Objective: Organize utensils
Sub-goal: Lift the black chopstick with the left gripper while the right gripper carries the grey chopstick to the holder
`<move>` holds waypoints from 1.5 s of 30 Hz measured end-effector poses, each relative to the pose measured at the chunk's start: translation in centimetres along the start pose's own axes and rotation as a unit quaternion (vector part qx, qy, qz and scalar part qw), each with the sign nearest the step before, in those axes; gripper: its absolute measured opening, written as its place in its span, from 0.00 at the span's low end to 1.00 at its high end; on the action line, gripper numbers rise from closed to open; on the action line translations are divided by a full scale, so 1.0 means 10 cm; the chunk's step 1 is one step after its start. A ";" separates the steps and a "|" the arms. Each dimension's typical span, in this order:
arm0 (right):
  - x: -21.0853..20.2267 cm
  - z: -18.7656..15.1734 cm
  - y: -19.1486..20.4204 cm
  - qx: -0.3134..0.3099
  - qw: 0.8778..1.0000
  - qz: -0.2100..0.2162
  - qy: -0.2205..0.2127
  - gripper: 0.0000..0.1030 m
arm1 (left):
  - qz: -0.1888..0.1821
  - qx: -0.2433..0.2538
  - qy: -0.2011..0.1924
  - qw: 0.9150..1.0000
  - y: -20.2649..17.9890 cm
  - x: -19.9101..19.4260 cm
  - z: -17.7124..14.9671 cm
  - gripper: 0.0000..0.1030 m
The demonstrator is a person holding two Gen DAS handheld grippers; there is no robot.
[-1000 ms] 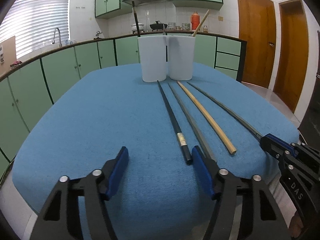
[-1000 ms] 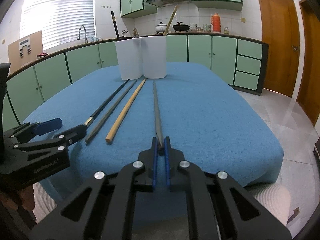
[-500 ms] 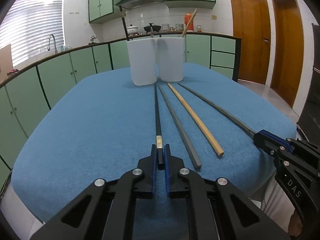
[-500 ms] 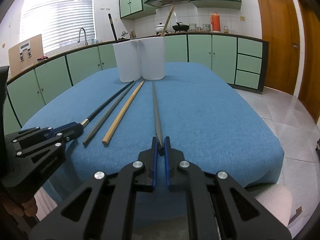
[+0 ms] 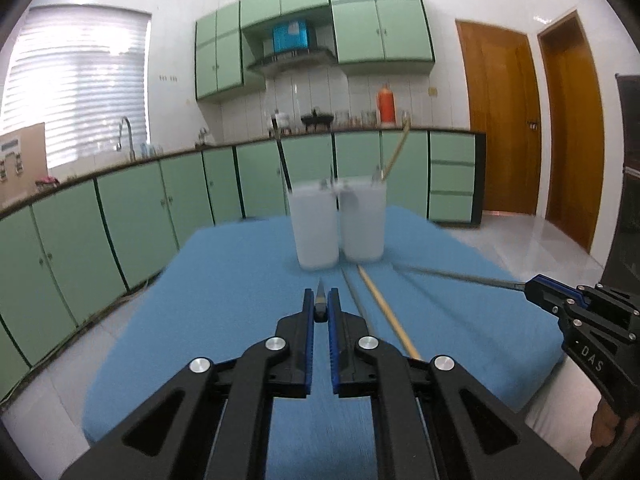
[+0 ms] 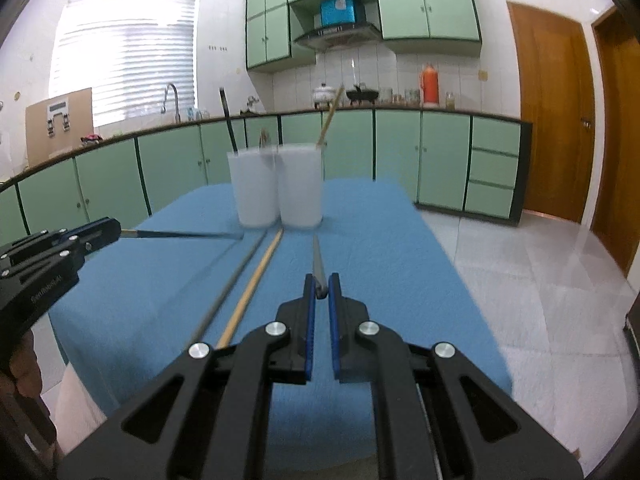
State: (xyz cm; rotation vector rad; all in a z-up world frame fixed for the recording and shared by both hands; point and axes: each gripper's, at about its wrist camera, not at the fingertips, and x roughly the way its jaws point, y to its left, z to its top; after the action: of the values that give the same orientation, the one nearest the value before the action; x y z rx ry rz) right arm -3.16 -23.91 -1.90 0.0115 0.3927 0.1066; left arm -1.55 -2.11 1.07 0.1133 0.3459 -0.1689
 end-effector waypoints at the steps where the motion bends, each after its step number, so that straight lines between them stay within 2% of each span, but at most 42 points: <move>1: -0.02 0.08 -0.02 0.002 1.000 0.005 -0.006 0.05 | -0.002 -0.001 -0.008 1.000 0.02 -0.03 0.07 0.06; 6: -0.11 0.43 -0.10 0.003 0.999 0.021 -0.030 0.05 | -0.014 -0.012 -0.039 0.999 0.15 -0.13 0.36 0.06; 11: -0.14 0.80 -0.09 -0.004 0.998 0.045 -0.041 0.05 | -0.032 -0.025 -0.052 0.998 0.23 -0.14 0.62 0.06; 22: -0.03 1.36 -0.03 -0.007 0.995 0.102 -0.014 0.05 | -0.061 -0.034 -0.064 0.996 0.38 -0.07 1.00 0.06; 30: 0.06 1.71 -0.02 -0.013 0.993 0.118 -0.007 0.05 | -0.070 -0.026 -0.079 0.994 0.40 0.00 1.17 0.06; 38: 0.06 2.08 0.05 -0.034 0.991 0.124 -0.026 0.05 | -0.075 -0.027 -0.097 0.992 0.43 0.11 1.40 0.06; 45: 0.19 2.53 0.06 -0.034 0.990 0.128 -0.048 0.05 | -0.072 -0.023 -0.126 0.989 0.44 0.23 1.76 0.06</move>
State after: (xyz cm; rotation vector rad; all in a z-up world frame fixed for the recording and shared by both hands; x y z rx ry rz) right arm 8.17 -22.85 20.77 -0.0001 0.2904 0.3711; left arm 7.09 -0.61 17.05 0.0202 0.1063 -0.3139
